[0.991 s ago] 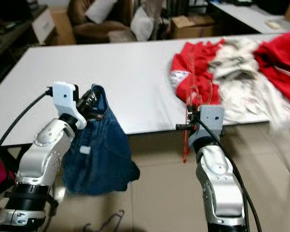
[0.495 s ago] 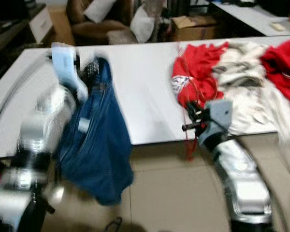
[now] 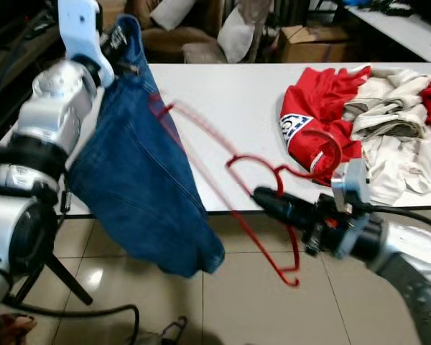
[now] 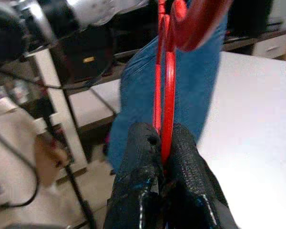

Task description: Hang hanger

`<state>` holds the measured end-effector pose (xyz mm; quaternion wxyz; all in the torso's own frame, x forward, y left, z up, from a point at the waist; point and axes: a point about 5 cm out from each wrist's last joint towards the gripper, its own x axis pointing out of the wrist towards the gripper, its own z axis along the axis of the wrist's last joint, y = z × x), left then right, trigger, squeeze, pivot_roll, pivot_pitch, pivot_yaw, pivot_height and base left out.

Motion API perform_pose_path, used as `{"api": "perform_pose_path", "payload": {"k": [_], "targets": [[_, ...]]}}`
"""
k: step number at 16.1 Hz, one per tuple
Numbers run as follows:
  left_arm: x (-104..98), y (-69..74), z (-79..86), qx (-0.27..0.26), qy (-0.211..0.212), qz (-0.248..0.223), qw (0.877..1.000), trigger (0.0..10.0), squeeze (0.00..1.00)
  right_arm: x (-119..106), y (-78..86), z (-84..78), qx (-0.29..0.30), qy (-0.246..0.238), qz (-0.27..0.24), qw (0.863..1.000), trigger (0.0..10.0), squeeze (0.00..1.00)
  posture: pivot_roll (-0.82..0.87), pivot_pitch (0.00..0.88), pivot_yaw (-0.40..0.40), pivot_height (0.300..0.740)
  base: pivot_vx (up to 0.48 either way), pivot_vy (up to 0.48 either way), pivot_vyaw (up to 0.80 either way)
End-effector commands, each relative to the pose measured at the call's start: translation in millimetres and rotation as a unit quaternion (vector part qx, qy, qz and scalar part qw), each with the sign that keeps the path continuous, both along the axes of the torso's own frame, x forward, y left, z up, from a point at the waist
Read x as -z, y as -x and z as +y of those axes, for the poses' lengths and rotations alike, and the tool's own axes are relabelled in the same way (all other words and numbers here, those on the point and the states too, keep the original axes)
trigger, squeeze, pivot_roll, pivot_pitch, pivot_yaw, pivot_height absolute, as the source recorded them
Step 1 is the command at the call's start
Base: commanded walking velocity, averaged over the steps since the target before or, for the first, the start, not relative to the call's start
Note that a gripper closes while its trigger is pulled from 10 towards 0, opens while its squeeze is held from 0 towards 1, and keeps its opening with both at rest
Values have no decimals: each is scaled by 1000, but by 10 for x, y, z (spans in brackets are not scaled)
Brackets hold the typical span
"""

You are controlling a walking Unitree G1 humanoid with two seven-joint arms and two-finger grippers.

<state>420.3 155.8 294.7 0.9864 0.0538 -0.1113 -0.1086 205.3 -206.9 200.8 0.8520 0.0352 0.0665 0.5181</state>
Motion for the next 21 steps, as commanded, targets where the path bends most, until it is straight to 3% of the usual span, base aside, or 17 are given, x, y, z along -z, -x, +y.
{"api": "perform_pose_path", "payload": {"k": [1, 3, 7, 10, 11, 13, 14, 15, 16, 17, 19, 21], "targets": [[-180, -4, 6, 0, 2, -27, 1000, 10000, 0, -42, 37, -14, -22, 3, 5, 1000, 10000, 0, -179, 0, 17, 740, 0, 0, 0], [-330, -10, -139, 50, -4, -44, 998, 10000, 0, 8, 6, -33, -47, 44, 33, 997, 10000, 0, -181, 0, 13, 740, 0, 0, 0], [-402, 69, -390, 191, -43, -55, 979, 10000, 0, 101, -334, -13, -24, 126, 25, 991, 10000, 0, -177, 0, 4, 740, 0, 0, 0], [-458, 165, -422, 271, -71, -70, 957, 10000, 0, 46, -762, 22, -12, 201, -22, 979, 10000, 0, -158, 0, -21, 740, 0, 0, 0], [-534, 189, -394, 279, -71, -81, 954, 10000, 0, -50, -984, 28, 7, 224, -53, 973, 10000, 0, -155, 0, -23, 740, 0, 0, 0], [-682, 216, -344, 266, -71, -115, 954, 10000, 0, -251, -1295, 27, 64, 249, -117, 959, 10000, 0, -147, 0, -32, 740, 0, 0, 0], [-848, 244, -293, 245, -63, -154, 955, 10000, 0, -562, -1607, 10, 174, 223, -180, 942, 10000, 0, -144, 0, -36, 740, 0, 0, 0], [-986, 275, -239, 220, -52, -192, 955, 10000, 0, -862, -1787, -13, 262, 175, -235, 919, 10000, 0, -143, 0, -37, 740, 0, 0, 0], [-1097, 289, -174, 187, -29, -218, 957, 10000, 0, -1072, -1858, -40, 304, 99, -249, 914, 10000, 0, -141, 0, -41, 740, 0, 0, 0], [-1152, 298, -126, 160, -25, -235, 958, 10000, 0, -1144, -1895, -45, 315, 73, -257, 911, 10000, 0, -139, 0, -45, 740, 0, 0, 0], [-1115, 261, -93, 108, -46, -237, 964, 10000, 0, -977, -1921, 72, 267, 88, -244, 928, 10000, 0, -140, 0, -45, 740, 0, 0, 0], [-804, 131, -169, 76, -73, -183, 977, 10000, 0, -573, -1920, 180, 214, 121, -207, 947, 10000, 0, -142, 0, -45, 740, 0, 0, 0]]}}
